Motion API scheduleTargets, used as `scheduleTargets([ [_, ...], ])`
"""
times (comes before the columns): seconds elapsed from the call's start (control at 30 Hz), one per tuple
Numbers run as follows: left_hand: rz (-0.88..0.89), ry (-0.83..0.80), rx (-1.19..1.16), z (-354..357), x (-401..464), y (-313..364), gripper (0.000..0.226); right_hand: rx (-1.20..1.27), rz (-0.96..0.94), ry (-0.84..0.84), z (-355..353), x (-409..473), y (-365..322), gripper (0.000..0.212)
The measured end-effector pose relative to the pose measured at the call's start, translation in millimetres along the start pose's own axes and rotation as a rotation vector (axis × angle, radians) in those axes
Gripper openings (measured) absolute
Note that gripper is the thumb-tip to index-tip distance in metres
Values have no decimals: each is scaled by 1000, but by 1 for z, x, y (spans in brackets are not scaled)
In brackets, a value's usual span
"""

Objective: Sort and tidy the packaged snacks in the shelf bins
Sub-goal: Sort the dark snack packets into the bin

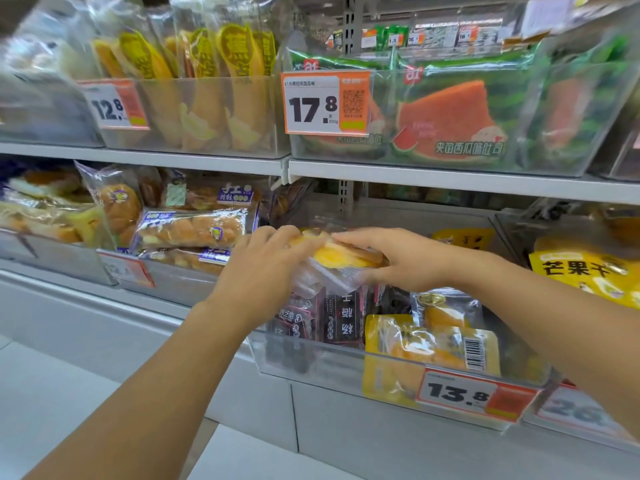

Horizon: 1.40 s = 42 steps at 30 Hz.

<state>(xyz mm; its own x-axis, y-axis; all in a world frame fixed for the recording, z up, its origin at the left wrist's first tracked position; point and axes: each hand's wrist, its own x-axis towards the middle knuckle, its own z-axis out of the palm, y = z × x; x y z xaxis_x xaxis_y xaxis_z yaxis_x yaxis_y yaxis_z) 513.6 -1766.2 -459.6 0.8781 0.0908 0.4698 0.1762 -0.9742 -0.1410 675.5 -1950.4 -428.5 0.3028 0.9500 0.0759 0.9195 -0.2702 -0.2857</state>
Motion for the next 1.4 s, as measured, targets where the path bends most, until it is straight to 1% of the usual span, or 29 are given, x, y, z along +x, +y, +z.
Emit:
scheduleTargets([
  [0.03, -8, 8, 39, 0, 1, 3, 85, 3, -10, 36, 3, 0, -3, 65],
  [0.07, -19, 25, 63, 0, 3, 5, 85, -8, 0, 74, 5, 3, -3, 67],
  [0.13, -41, 108, 59, -1, 8, 5, 80, -43, 45, 164, 5, 13, 0, 84],
  [0.17, -50, 159, 37, -1, 11, 4, 76, -53, 53, 200, 2, 17, 1, 89],
  [0.2, -63, 206, 2, 0, 15, 2, 72, -58, 44, 233, -3, 23, 3, 88],
  [0.27, -96, 266, -93, 3, 23, -2, 66, -39, 7, 278, -10, 33, 5, 78],
  [0.33, -123, 243, -167, 4, 26, -1, 55, 18, -17, 234, -10, 42, 5, 59],
  [0.37, -132, 198, -188, 5, 27, 0, 51, 12, -30, 171, -8, 47, 5, 53],
  [0.4, -138, 126, -181, 5, 27, 3, 54, -13, -34, 100, -5, 50, 4, 53],
  [0.43, -144, 51, -144, 6, 27, 6, 62, -54, -26, 34, -4, 52, 3, 58],
  [0.5, -189, -81, -56, 6, 32, 7, 77, -134, 11, -50, -7, 56, 5, 76],
  [0.57, -244, -224, -43, 2, 39, 4, 87, -172, 121, -148, -13, 60, 5, 91],
  [0.6, -265, -309, -91, -1, 42, 2, 92, -177, 162, -174, -14, 61, 4, 95],
  [0.67, -297, -466, -272, -8, 44, -1, 104, -217, 228, -196, -16, 60, 2, 102],
  [0.73, -297, -537, -353, -14, 42, 0, 108, -277, 285, -186, -17, 54, 0, 104],
  [0.8, -320, -565, -365, -21, 38, 7, 105, -302, 325, -177, -19, 46, 0, 98],
  [0.83, -339, -550, -376, -25, 37, 11, 104, -279, 337, -170, -21, 39, 0, 96],
  [0.9, -333, -428, -391, -31, 36, 22, 98, -243, 357, -144, -26, 24, 2, 89],
  [1.0, -190, -221, -349, -32, 38, 40, 85, -305, 400, -153, -34, -5, 12, 51],
  [1.03, -127, -197, -330, -28, 39, 48, 82, -342, 410, -166, -36, -15, 17, 47],
  [1.07, -71, -210, -302, -23, 39, 54, 79, -368, 409, -176, -37, -22, 21, 50],
  [1.1, -35, -260, -272, -17, 40, 59, 77, -379, 404, -181, -37, -26, 24, 59],
  [1.17, -13, -376, -216, -6, 42, 64, 72, -380, 395, -191, -36, -32, 28, 75],
  [1.2, -17, -397, -193, -3, 44, 63, 69, -390, 390, -197, -36, -32, 30, 77],
  [1.3, -41, -364, -162, 1, 47, 60, 63, -417, 360, -137, -35, -30, 28, 61],
  [1.33, -45, -351, -154, 2, 48, 61, 63, -410, 353, -117, -33, -28, 27, 61],
  [1.4, -45, -332, -135, 4, 47, 63, 63, -396, 351, -136, -28, -23, 23, 66],
])
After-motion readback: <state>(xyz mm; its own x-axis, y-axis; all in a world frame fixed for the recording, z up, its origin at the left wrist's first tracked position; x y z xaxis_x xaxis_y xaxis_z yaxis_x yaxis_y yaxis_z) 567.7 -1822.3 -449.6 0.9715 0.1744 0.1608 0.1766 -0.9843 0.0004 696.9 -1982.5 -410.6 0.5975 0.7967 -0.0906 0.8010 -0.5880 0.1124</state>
